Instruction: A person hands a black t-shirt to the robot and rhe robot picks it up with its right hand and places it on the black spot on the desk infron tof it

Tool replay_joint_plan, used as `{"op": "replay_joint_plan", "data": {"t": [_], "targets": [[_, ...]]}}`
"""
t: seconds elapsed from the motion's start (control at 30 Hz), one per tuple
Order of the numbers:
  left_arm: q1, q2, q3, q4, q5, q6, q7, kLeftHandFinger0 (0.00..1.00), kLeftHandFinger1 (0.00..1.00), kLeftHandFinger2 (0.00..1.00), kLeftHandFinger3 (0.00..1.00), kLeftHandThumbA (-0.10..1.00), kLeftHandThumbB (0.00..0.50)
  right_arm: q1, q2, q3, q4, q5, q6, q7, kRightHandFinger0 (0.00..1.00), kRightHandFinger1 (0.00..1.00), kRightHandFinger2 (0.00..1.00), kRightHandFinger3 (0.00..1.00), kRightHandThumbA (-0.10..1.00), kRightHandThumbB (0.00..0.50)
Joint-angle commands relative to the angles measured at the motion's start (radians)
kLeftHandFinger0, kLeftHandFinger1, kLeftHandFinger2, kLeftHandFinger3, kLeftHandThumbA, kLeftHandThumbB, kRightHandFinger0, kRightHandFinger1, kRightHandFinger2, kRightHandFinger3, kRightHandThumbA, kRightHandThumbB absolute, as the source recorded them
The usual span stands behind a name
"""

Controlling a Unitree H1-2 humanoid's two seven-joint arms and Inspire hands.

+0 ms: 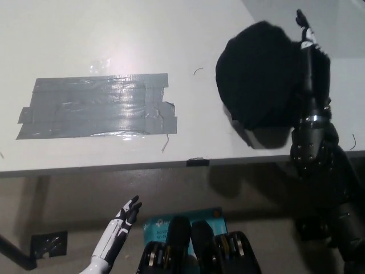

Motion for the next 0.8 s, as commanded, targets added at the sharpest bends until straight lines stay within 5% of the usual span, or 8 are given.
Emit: {"op": "replay_joint_plan", "data": {"t": [0.0,0.13,0.17,0.2,0.23,0.5,0.63,0.77], "targets": [[-0.024,0.012,-0.004,-0.026,0.009,-0.011,-0.011,0.97,1.0,1.0,1.0,1.0,0.5,-0.051,-0.024,0.047,0.041,-0.03,-0.017,0.005,0.03,0.52,0.91,0.98,-0.1,0.2],[-0.024,0.013,-0.003,-0.027,0.006,-0.009,-0.016,0.97,1.0,1.0,1.0,1.0,0.5,-0.037,-0.048,0.103,0.024,-0.018,0.097,0.219,0.22,0.67,0.95,0.94,-0.1,0.177],[-0.026,0.017,-0.004,-0.027,0.006,-0.014,-0.019,0.95,1.0,1.0,1.0,1.0,0.5,-0.023,-0.06,0.11,0.009,0.034,0.087,0.336,0.44,0.8,1.0,0.94,-0.1,0.27],[-0.03,0.019,-0.005,-0.025,0.008,-0.021,-0.019,0.94,1.0,1.0,1.0,1.0,0.5,-0.011,-0.072,0.117,-0.011,0.073,0.08,0.412,0.83,0.95,0.97,0.87,-0.1,0.281],[-0.041,0.021,-0.006,-0.022,0.014,-0.026,-0.017,0.93,1.0,1.0,1.0,1.0,0.5,0.012,-0.108,0.147,-0.104,0.081,0.134,0.537,1.0,1.0,1.0,0.96,-0.01,0.272],[-0.059,0.031,-0.008,-0.026,0.021,-0.015,-0.024,0.89,1.0,1.0,1.0,1.0,0.5,0.124,-0.26,0.229,-0.589,0.119,0.353,0.875,1.0,1.0,1.0,1.0,0.06,0.267],[-0.073,0.032,-0.006,-0.01,0.021,-0.021,-0.022,0.89,1.0,1.0,1.0,1.0,0.5,0.156,-0.358,0.262,-0.872,0.179,0.508,1.035,1.0,1.0,1.0,1.0,0.02,0.312],[-0.061,0.027,-0.01,-0.025,0.027,-0.012,-0.02,0.85,1.0,1.0,1.0,1.0,0.5,0.19,-0.439,0.29,-1.101,0.212,0.621,1.131,1.0,1.0,1.0,1.0,0.15,0.367]]}}
